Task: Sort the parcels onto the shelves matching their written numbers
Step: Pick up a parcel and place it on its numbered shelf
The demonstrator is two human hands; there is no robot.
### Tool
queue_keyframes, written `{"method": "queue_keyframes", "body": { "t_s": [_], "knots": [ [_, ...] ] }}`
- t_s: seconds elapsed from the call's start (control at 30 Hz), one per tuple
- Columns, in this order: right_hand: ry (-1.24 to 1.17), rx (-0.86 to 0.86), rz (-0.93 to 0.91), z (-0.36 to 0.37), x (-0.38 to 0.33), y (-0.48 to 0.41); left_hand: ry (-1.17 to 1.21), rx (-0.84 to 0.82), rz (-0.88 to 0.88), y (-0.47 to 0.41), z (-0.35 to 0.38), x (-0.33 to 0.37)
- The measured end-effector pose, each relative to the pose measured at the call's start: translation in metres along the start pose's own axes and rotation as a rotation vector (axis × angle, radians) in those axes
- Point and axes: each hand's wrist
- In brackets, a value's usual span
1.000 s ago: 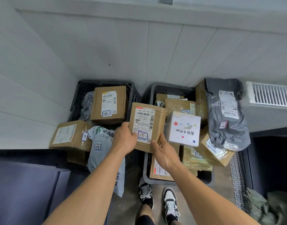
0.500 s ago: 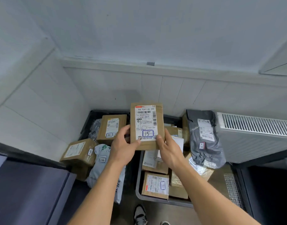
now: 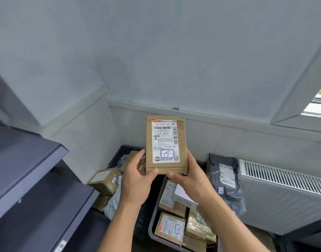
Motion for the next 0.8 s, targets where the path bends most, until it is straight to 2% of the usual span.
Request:
{"method": "queue_keyframes", "body": {
  "t_s": [0.17,0.37,0.8],
  "knots": [
    [-0.008,-0.003,-0.097,0.008,-0.022,0.027,0.026,0.085,0.055,0.029,-0.017,0.014],
    [0.007,0.006,-0.162,0.024,-0.045,0.049,0.077,0.093,0.109,0.046,-0.039,0.018],
    [0.015,-0.009,-0.164,0.053,-0.056,0.107,0.122,0.107,0.090,0.104,-0.067,0.009]
  ]
}}
Point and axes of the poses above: each hand's wrist, its own y-axis away from the middle knuckle, its own z-axis out of the palm, x = y × z, and after that the axes turned 14 degrees about -y, right-handed
